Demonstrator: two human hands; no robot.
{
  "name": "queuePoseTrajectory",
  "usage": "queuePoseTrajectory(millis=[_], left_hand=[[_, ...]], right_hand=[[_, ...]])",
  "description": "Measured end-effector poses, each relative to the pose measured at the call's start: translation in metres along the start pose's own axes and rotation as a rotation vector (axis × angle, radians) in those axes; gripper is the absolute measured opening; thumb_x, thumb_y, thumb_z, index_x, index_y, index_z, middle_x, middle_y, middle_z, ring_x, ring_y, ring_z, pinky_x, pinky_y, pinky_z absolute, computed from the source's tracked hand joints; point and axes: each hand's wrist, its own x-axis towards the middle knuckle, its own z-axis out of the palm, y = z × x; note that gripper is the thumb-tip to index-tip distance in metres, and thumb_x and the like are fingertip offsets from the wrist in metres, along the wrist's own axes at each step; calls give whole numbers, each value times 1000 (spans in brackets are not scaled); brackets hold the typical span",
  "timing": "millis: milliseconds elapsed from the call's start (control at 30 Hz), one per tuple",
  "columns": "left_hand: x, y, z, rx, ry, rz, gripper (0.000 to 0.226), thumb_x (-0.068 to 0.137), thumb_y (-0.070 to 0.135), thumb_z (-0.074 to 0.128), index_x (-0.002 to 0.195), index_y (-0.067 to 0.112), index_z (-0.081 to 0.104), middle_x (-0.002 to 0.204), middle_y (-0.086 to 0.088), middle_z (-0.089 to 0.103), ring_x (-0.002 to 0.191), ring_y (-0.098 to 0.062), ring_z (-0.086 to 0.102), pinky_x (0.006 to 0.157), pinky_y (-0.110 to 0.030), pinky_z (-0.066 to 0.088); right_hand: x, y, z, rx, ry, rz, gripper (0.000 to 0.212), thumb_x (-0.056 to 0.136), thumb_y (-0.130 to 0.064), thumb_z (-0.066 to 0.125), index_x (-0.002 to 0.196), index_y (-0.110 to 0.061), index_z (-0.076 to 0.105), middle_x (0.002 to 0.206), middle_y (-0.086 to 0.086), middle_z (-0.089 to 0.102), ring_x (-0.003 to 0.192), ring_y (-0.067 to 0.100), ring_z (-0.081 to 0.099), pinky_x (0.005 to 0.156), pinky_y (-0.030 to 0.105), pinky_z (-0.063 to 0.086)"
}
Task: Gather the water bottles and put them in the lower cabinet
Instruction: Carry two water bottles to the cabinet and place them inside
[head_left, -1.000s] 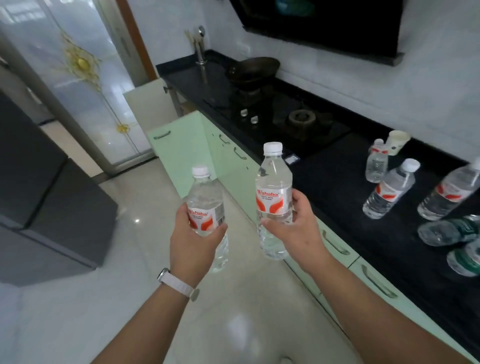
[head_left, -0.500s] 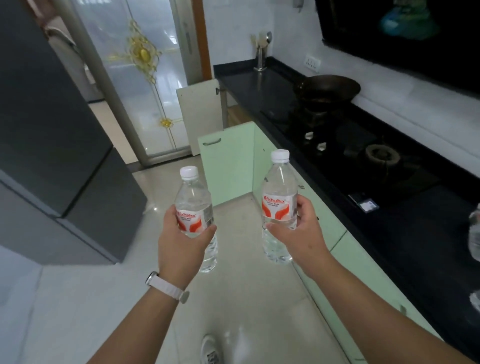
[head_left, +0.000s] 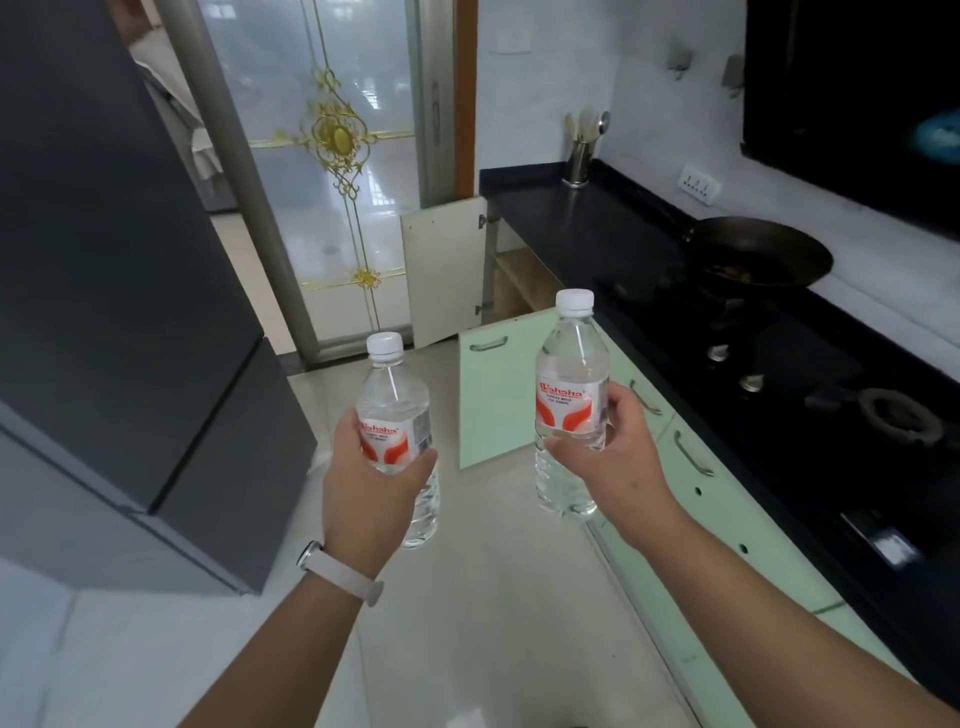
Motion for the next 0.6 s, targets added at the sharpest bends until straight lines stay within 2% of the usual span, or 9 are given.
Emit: queuePoseTrajectory(millis=[100, 300, 500, 600], left_hand=[[35, -5, 1, 9, -1, -4, 66, 76, 20, 87, 126, 32, 45, 103, 27, 58, 92, 6, 61, 74, -15, 46], [117, -17, 18, 71, 14, -33, 65, 76, 18, 87, 123, 33, 44, 103, 24, 58, 91, 4, 60, 75, -14, 45], [217, -13, 48, 106, 85, -79, 68, 74, 18, 88, 129, 29, 50, 108, 16, 66, 95, -4, 67, 83, -27, 54], [267, -4, 66, 140, 93, -69, 66, 74, 16, 88, 123, 33, 48, 106, 19, 64, 94, -2, 66, 81, -24, 53]], right_hand=[[34, 1, 23, 2, -22, 15, 63, 75, -11, 82, 127, -27, 49, 111, -10, 64, 95, 5, 66, 78, 21, 51], [126, 17, 68, 29, -99, 59, 63, 76, -11, 82, 127, -27, 49, 112, -9, 65, 98, 8, 66, 86, 29, 54], [250, 15, 103, 90, -171, 76, 68, 75, -15, 83, 130, -25, 46, 117, -5, 62, 104, 13, 65, 92, 37, 55], [311, 10, 112, 85, -196, 76, 67, 74, -19, 84, 128, -27, 46, 117, -5, 62, 105, 15, 64, 92, 37, 55]])
